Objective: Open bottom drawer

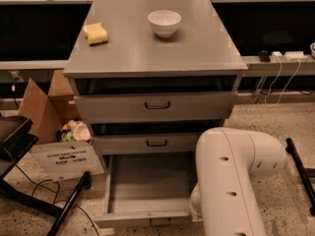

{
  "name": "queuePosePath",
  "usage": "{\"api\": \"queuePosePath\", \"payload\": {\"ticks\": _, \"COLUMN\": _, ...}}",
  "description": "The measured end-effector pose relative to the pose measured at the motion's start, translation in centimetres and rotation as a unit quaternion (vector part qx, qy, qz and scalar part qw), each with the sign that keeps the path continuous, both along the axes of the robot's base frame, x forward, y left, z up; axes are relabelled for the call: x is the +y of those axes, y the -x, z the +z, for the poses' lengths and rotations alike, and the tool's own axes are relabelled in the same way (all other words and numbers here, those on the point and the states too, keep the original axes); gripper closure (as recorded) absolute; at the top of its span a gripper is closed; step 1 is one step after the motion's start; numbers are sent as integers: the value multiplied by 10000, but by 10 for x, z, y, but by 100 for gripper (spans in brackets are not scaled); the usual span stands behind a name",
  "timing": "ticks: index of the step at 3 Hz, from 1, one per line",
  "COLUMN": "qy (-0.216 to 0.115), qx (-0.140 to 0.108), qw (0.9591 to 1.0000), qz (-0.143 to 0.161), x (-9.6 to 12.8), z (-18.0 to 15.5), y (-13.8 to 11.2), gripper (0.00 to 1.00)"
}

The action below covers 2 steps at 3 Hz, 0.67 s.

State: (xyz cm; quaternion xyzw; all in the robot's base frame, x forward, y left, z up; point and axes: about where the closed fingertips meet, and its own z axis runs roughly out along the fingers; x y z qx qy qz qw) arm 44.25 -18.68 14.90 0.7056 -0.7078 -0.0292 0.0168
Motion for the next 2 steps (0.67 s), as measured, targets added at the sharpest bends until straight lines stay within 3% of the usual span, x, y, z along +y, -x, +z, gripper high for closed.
{"api": "queuePosePath", "payload": {"ticks": 2, "qy": 7, "qx": 80, "qw": 9999, "qz": -126, "x": -2, "z": -2, "y": 2, "gripper": 100}}
